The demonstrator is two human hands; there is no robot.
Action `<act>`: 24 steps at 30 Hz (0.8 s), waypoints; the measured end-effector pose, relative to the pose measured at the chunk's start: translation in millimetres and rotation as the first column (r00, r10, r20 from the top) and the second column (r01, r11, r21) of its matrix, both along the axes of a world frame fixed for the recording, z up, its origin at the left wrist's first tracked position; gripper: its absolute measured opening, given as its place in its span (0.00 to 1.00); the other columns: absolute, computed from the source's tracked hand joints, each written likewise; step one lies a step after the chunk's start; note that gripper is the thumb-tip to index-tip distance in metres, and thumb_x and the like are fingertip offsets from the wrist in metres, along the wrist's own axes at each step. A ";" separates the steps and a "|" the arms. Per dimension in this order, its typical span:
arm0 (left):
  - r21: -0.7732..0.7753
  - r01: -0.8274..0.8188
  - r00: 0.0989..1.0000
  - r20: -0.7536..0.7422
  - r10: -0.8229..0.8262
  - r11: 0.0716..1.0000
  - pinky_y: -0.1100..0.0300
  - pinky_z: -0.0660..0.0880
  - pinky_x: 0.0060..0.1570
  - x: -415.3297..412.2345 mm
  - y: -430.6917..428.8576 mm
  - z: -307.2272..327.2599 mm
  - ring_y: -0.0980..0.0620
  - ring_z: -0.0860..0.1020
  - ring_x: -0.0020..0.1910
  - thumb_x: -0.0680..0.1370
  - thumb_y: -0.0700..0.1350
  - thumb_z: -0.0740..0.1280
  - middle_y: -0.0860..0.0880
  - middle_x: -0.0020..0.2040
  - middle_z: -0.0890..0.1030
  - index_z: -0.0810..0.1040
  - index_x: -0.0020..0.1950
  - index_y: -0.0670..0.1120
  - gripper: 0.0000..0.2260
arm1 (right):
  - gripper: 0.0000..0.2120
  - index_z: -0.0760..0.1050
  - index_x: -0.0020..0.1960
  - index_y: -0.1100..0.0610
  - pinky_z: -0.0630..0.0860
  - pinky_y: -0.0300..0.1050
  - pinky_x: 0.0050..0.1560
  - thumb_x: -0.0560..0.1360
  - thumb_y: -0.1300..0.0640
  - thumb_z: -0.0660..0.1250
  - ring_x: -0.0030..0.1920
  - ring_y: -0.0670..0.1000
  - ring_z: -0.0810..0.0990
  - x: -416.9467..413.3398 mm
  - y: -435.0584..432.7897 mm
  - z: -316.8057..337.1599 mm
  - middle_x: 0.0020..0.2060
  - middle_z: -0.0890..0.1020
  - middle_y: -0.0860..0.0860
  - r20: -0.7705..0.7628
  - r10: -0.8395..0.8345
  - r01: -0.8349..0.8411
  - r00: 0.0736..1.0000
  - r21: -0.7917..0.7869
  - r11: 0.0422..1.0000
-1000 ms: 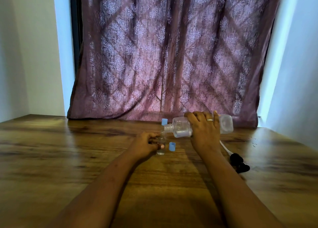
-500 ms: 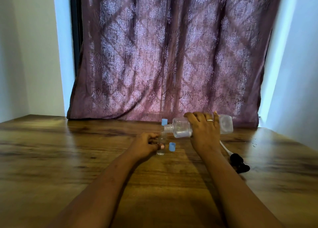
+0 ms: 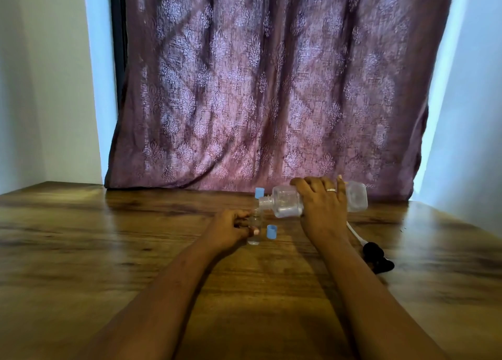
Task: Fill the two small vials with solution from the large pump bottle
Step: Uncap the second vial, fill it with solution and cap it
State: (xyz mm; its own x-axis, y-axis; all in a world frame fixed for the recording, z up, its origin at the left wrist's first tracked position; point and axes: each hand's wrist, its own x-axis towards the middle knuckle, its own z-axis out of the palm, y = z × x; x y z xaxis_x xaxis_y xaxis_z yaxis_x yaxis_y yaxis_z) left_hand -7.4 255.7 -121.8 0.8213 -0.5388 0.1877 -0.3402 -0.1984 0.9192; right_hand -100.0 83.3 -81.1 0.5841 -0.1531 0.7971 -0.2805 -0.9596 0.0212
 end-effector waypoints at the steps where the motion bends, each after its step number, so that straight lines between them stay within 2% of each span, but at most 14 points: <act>1: -0.001 0.002 1.000 -0.004 -0.002 1.000 0.58 0.81 0.46 -0.2 0.2 0.1 0.52 0.83 0.48 0.74 0.40 0.71 0.51 0.50 0.84 0.78 0.62 0.46 0.17 | 0.24 0.74 0.59 0.51 0.53 0.61 0.71 0.65 0.59 0.54 0.60 0.59 0.74 -0.4 0.0 0.2 0.55 0.80 0.53 -0.007 0.001 -0.001 1.000 0.000 1.000; 6: 0.016 0.002 1.000 0.008 -0.002 1.000 0.53 0.81 0.48 -2.3 0.8 1.2 0.49 0.83 0.48 0.74 0.40 0.71 0.50 0.50 0.84 0.79 0.59 0.47 0.14 | 0.24 0.74 0.58 0.50 0.53 0.61 0.71 0.65 0.59 0.53 0.60 0.59 0.74 0.3 -0.7 -0.8 0.54 0.80 0.52 -0.007 0.001 -0.001 1.000 0.003 1.000; 10: 0.000 0.002 1.000 0.019 -0.002 1.000 0.66 0.78 0.35 -2.3 0.7 0.3 0.56 0.83 0.42 0.75 0.38 0.70 0.51 0.48 0.85 0.79 0.59 0.47 0.14 | 0.20 0.75 0.57 0.50 0.59 0.63 0.68 0.66 0.62 0.62 0.57 0.59 0.75 4.0 -4.3 -4.2 0.52 0.81 0.52 0.040 0.002 -0.002 0.999 -0.016 1.000; 14: -0.003 0.002 1.000 0.003 -0.002 1.000 0.67 0.76 0.34 -1.7 1.5 0.4 0.54 0.83 0.43 0.75 0.38 0.70 0.50 0.50 0.84 0.78 0.60 0.47 0.14 | 0.22 0.75 0.57 0.50 0.59 0.63 0.68 0.64 0.64 0.69 0.56 0.59 0.76 6.8 -6.2 -5.6 0.52 0.81 0.53 0.051 0.005 -0.004 0.999 -0.019 1.000; 20: -0.044 0.033 0.999 -0.013 -0.033 0.998 0.63 0.80 0.38 -3.2 -0.3 1.1 0.54 0.83 0.43 0.74 0.37 0.71 0.49 0.49 0.84 0.78 0.60 0.49 0.16 | 0.24 0.71 0.61 0.49 0.51 0.62 0.71 0.67 0.63 0.68 0.62 0.58 0.71 3.8 -6.7 -5.0 0.57 0.78 0.52 -0.024 0.009 -0.007 1.000 0.053 0.999; 24: -0.081 0.016 0.999 -0.037 -0.019 0.997 0.50 0.81 0.51 -0.4 -1.0 -1.0 0.49 0.84 0.49 0.72 0.35 0.73 0.48 0.50 0.85 0.79 0.58 0.50 0.17 | 0.29 0.67 0.64 0.47 0.50 0.60 0.72 0.66 0.61 0.70 0.65 0.57 0.69 0.9 -8.5 -2.9 0.60 0.76 0.51 -0.044 0.005 0.003 0.999 0.179 0.984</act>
